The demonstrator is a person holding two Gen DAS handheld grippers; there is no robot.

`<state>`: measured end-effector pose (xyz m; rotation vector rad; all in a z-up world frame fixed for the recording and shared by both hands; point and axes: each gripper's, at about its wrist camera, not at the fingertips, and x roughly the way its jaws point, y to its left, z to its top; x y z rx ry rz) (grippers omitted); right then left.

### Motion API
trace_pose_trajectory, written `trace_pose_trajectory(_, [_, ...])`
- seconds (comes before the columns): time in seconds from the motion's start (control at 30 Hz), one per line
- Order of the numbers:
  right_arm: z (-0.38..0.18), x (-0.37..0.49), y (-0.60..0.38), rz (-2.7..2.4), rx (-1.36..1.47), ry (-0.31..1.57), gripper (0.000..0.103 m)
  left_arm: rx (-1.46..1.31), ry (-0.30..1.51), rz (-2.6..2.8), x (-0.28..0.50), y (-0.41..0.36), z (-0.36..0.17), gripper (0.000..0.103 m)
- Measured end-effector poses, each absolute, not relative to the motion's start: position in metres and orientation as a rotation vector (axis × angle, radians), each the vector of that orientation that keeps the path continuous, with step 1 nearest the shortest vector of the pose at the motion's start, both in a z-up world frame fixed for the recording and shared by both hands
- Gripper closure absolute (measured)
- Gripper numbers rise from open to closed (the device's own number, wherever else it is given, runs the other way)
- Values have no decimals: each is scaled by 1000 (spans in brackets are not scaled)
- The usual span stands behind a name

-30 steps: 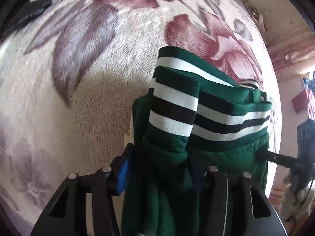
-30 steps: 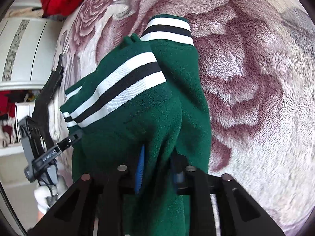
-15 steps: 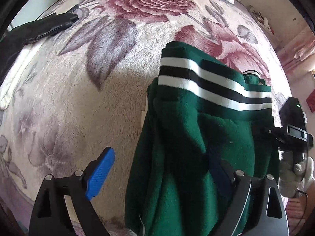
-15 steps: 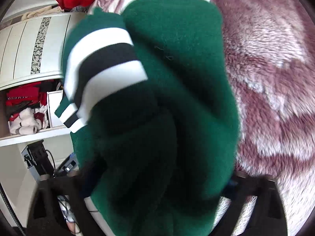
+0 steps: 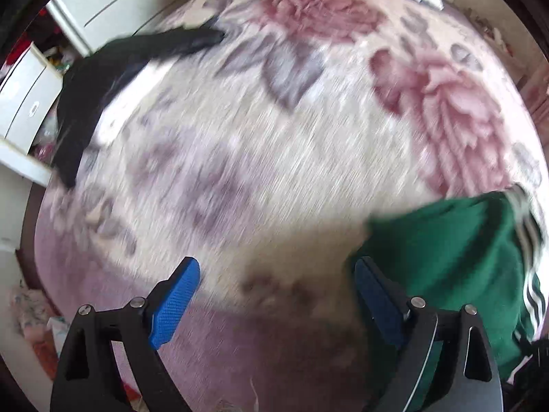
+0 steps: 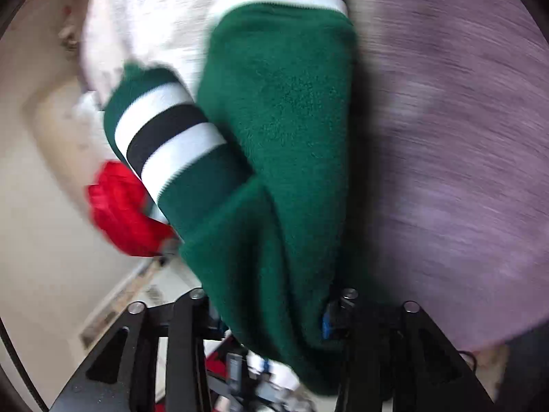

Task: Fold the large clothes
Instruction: 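Open both grippers and release the folded jacket, then grasp the folded bundle's striped edge with the right gripper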

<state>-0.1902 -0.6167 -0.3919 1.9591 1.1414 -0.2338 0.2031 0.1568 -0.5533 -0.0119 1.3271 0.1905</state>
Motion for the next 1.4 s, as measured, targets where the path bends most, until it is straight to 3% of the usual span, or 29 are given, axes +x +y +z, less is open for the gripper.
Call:
trace_pose_trajectory(0.07, [-402, -221, -617, -242, 1881, 1311, 51, 5, 1420, 239, 177, 169, -589, 10])
trace_pose_trajectory(0.13, [-400, -229, -628, -184, 1765, 1434, 29, -15, 1483, 255, 155, 179, -628, 10])
trace_pose_trajectory(0.27, [-349, -211, -670, -150, 1373, 1525, 28, -48, 1545, 258, 135, 183, -682, 8])
trace_pose_trajectory(0.3, [-328, -205, -681, -127, 1256, 1494, 27, -87, 1517, 260, 135, 186, -686, 0])
trace_pose_trajectory(0.33, [-312, -197, -687, -104, 1169, 1458, 21, -114, 1498, 264, 137, 190, -687, 0])
trace_pose_trajectory(0.53, [-234, -89, -676, 28, 702, 1431, 21, -217, 1472, 246, 145, 201, -692, 0])
trace_pose_trajectory(0.67, [-233, 21, -610, 162, 606, 1450, 21, -222, 1490, 258, 149, 199, -692, 0])
trace_pose_trajectory(0.77, [-267, 78, -571, 253, 509, 1518, 21, -233, 1493, 263, 146, 196, -684, 0])
trace_pose_trajectory(0.8, [-289, 104, -552, 271, 504, 1558, 27, -257, 1495, 260, 145, 195, -677, 0])
trace_pose_trajectory(0.83, [-305, 117, -542, 286, 524, 1596, 69, -275, 1492, 259, 142, 196, -672, 0])
trace_pose_trajectory(0.87, [-319, 121, -535, 316, 561, 1622, 84, -289, 1483, 261, 139, 194, -664, 0])
trace_pose_trajectory(0.9, [-324, 115, -524, 344, 528, 1666, 94, -296, 1471, 260, 134, 191, -655, 0])
trace_pose_trajectory(1.0, [-295, 107, -510, 327, 362, 1594, 96, -282, 1432, 271, 118, 177, -627, 0])
trace_pose_trajectory(1.13, [-275, 117, -558, 190, 466, 1493, 96, -290, 1411, 260, 85, 138, -592, 0])
trace_pose_trajectory(1.2, [-291, 114, -566, 187, 486, 1542, 95, -301, 1424, 256, 72, 116, -583, 0])
trace_pose_trajectory(1.27, [-302, 114, -565, 282, 510, 1629, 86, -303, 1437, 263, 66, 98, -576, 0])
trace_pose_trajectory(1.3, [-299, 112, -568, 318, 522, 1654, 70, -313, 1442, 261, 61, 86, -573, 0])
trace_pose_trajectory(1.4, [-277, 93, -592, 382, 500, 1629, 46, -342, 1448, 277, 44, 66, -570, 0])
